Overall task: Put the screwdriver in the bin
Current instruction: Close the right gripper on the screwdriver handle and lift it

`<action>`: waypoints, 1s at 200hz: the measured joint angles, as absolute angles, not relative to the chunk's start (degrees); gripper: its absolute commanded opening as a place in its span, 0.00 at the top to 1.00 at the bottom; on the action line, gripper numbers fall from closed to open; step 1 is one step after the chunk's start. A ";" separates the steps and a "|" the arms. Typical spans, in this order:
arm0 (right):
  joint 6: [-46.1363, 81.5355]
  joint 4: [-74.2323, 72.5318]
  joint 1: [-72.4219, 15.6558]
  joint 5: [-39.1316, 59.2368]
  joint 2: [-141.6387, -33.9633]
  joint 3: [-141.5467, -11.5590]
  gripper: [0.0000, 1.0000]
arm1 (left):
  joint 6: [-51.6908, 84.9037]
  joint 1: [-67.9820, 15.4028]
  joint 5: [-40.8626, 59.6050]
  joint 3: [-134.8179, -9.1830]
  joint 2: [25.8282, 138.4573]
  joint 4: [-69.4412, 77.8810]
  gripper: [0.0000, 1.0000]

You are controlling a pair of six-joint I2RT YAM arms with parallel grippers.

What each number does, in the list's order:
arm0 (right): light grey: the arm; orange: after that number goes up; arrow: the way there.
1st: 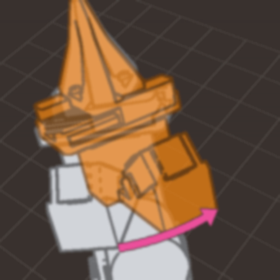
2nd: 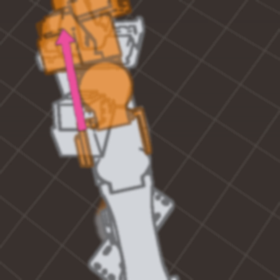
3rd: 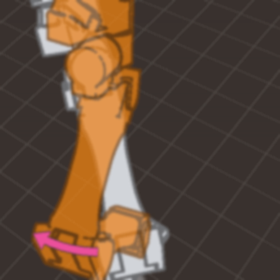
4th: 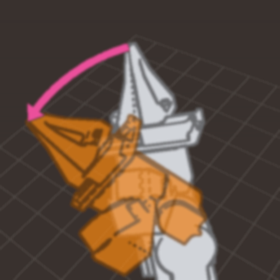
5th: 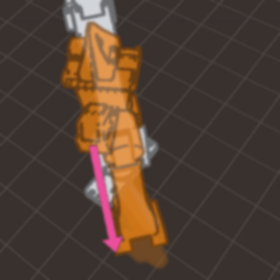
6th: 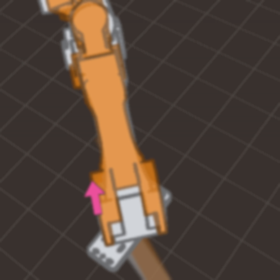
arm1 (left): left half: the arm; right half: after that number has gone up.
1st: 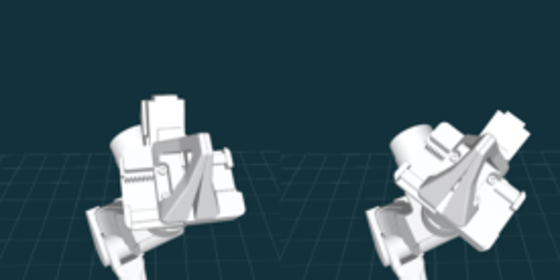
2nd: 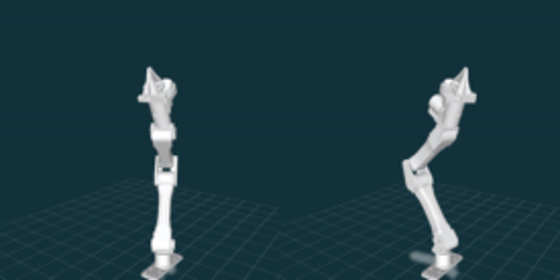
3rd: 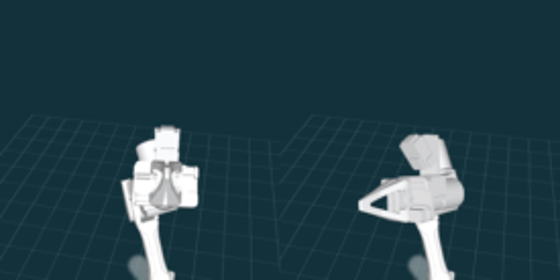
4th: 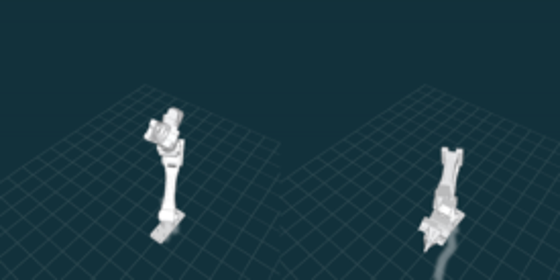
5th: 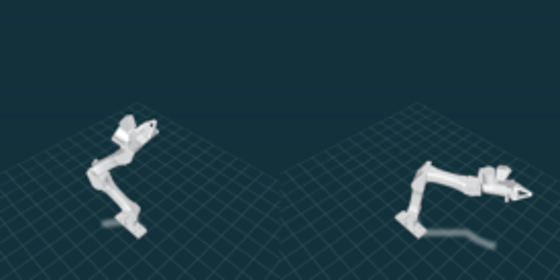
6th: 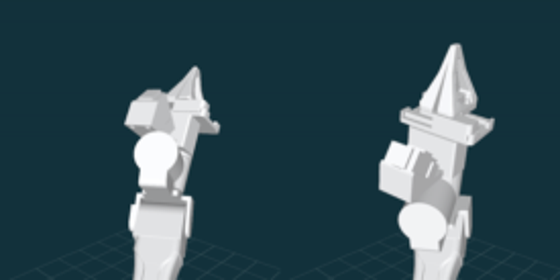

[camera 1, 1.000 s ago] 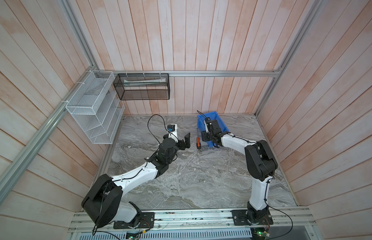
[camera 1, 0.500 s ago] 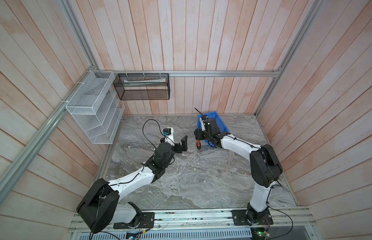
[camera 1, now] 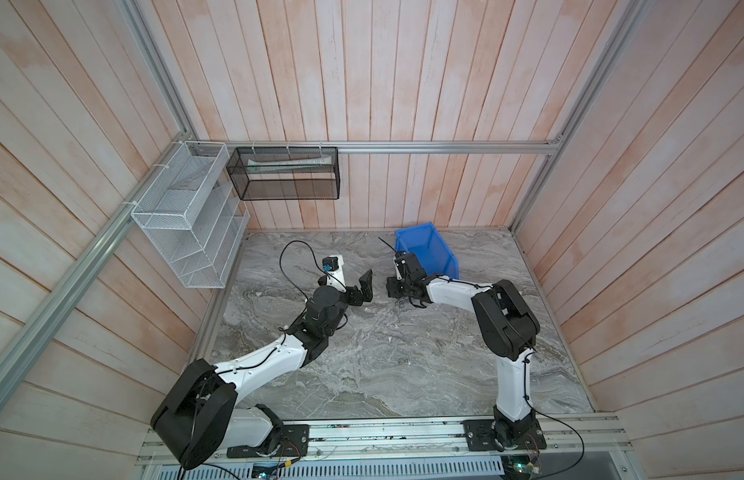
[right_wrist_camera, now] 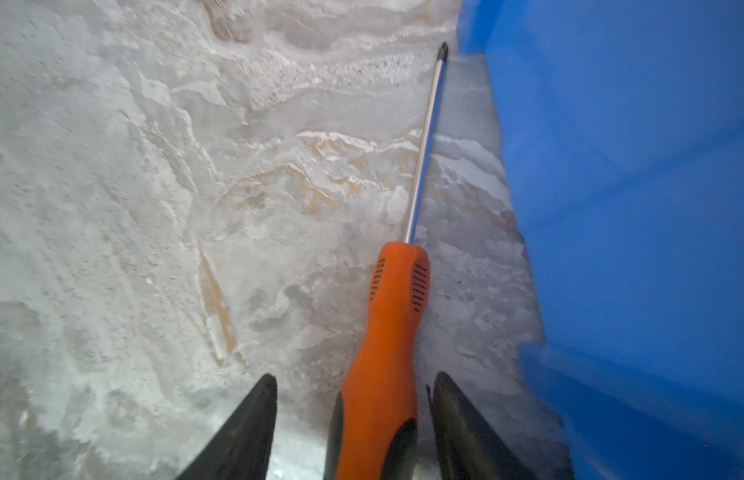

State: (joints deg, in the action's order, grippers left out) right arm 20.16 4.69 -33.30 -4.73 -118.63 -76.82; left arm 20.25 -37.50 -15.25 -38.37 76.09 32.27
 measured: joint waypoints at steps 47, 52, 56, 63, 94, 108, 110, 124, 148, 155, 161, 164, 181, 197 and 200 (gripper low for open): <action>19.16 6.96 -35.24 -10.20 -121.64 -80.14 0.68 | 20.43 -37.50 -15.22 -38.37 76.12 32.53 0.00; 18.83 7.14 -35.46 -10.74 -121.71 -80.23 0.70 | 20.43 -37.50 -15.22 -38.37 76.09 32.56 0.00; 18.50 7.31 -35.57 -10.96 -121.73 -80.27 0.71 | 20.45 -37.50 -15.22 -38.37 76.09 32.58 0.00; 18.24 7.46 -35.75 -11.42 -121.73 -80.31 0.76 | 20.47 -37.50 -15.22 -38.37 76.12 32.58 0.00; 17.21 8.08 -36.03 -12.43 -121.60 -80.42 0.88 | 20.62 -37.50 -15.22 -38.37 76.12 32.60 0.00; 16.38 8.80 -36.03 -12.53 -120.99 -80.34 0.90 | 20.62 -37.50 -15.03 -38.37 76.09 32.60 0.00; 16.34 8.86 -36.03 -12.53 -120.75 -80.27 0.90 | 20.62 -37.50 -15.03 -38.37 76.12 32.60 0.00; 15.75 9.13 -36.03 -12.21 -118.69 -79.40 0.90 | 20.60 -37.50 -14.61 -38.37 76.12 32.60 0.00; 14.76 9.32 -36.03 -11.22 -112.42 -77.43 0.91 | 20.58 -37.50 -13.72 -38.37 76.12 32.62 0.00; 14.63 9.23 -36.03 -10.94 -110.06 -76.90 0.91 | 20.58 -37.50 -13.47 -38.37 76.12 32.71 0.00; 14.57 9.19 -35.94 -10.63 -107.85 -76.58 0.90 | 20.56 -37.50 -13.30 -38.37 76.12 32.86 0.00; 14.57 9.15 -35.88 -10.61 -106.87 -76.47 0.90 | 20.56 -37.50 -13.17 -38.37 76.12 32.91 0.00; 15.00 8.47 -35.14 -9.10 -101.78 -76.12 0.91 | 20.34 -37.50 -12.25 -38.37 76.12 33.26 0.00; 16.14 7.18 -32.93 -6.79 -98.04 -75.16 0.91 | 19.68 -37.50 -11.20 -39.18 76.88 32.84 0.00; 16.45 6.76 -32.45 -6.24 -97.51 -74.81 0.91 | 19.51 -37.50 -10.90 -39.70 77.23 32.53 0.00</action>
